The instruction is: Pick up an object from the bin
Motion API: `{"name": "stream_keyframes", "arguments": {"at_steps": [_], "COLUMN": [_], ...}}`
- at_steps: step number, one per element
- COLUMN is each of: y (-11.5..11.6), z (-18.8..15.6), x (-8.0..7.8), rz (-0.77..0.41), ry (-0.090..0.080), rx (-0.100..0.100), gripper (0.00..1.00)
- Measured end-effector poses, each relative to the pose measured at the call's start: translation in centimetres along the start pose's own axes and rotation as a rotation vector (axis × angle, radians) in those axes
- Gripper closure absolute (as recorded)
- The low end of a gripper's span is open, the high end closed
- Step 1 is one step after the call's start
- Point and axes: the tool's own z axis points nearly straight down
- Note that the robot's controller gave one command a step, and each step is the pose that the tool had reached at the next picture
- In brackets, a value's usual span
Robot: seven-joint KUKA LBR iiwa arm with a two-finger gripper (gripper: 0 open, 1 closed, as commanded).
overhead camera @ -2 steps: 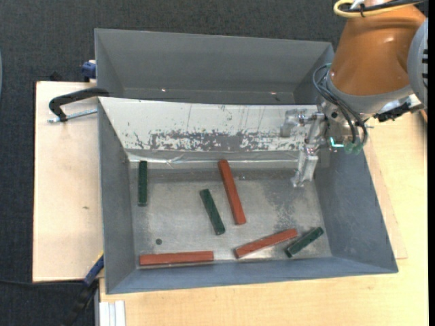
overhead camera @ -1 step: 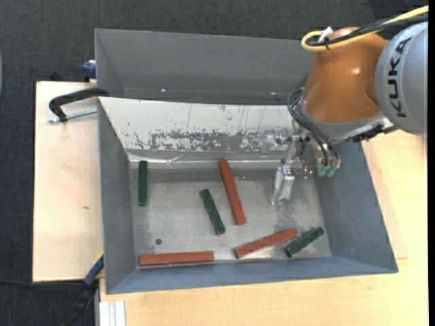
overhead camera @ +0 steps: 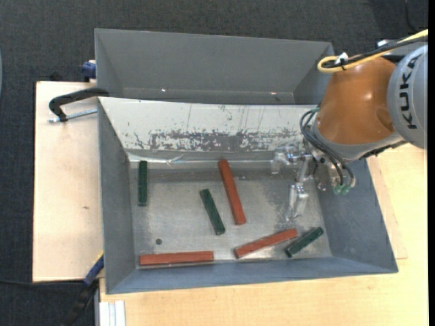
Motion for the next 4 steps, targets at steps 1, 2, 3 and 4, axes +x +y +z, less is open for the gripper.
{"name": "stream_keyframes", "arguments": {"at_steps": [1,2,3,4], "y": [-1.7,-2.9,1.0,-0.9], "z": [0.8,-0.4,3.9,7.6], "x": [0.5,0.3,2.5,3.8], "rz": [-0.008,-0.067,-0.207,-0.178], "ry": [0.001,-0.001,-0.007,0.003], "rx": [0.002,0.005,0.005,-0.002], "gripper": [0.0,0.0,0.0,0.0]}}
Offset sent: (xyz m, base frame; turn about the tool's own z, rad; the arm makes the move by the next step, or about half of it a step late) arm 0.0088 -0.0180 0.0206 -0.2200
